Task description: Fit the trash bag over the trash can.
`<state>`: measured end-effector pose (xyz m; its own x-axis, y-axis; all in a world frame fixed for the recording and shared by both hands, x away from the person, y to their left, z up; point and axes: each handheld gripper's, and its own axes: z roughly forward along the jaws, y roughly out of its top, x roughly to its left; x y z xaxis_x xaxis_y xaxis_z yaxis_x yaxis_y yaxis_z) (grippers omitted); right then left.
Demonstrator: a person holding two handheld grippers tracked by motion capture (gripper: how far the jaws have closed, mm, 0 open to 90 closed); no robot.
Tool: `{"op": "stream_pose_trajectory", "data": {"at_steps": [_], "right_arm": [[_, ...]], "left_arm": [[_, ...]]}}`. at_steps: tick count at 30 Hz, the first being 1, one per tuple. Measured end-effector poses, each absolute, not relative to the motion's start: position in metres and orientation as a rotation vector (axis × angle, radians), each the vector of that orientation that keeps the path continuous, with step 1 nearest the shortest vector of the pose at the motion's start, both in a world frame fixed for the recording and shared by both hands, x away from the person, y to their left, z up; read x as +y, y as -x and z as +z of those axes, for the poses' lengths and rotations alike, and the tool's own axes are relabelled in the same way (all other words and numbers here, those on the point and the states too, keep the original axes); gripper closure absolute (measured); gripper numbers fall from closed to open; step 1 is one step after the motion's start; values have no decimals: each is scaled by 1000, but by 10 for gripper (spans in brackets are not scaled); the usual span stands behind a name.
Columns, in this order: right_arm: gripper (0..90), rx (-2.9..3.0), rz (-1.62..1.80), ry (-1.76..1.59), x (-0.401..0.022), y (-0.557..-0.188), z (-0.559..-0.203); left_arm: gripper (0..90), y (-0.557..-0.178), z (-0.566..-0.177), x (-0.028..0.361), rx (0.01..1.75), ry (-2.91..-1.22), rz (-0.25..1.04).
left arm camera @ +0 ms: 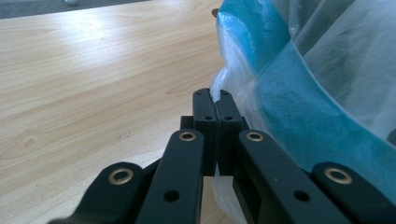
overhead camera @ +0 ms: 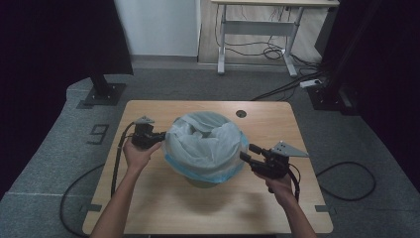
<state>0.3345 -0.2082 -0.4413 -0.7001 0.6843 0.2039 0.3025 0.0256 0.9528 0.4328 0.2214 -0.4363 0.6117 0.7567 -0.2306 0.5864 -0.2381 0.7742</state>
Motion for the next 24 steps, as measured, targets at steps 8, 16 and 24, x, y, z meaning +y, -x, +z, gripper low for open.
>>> {"op": "stream_pose_trajectory", "data": {"at_steps": [8,16,24], "right_arm": [[359,2086,1692,-896,-192,-333,-448],[883,2113,1673,-779,-183,-332,-464],[889,2208,1526,-784,-174,-333,-492]], "left_arm": [[900,-431,-436,219,1077,-1952,232],[900,-430,-441,218,1080,-1977,224],[900,-435,-462,210,1106,-2006,175]]}}
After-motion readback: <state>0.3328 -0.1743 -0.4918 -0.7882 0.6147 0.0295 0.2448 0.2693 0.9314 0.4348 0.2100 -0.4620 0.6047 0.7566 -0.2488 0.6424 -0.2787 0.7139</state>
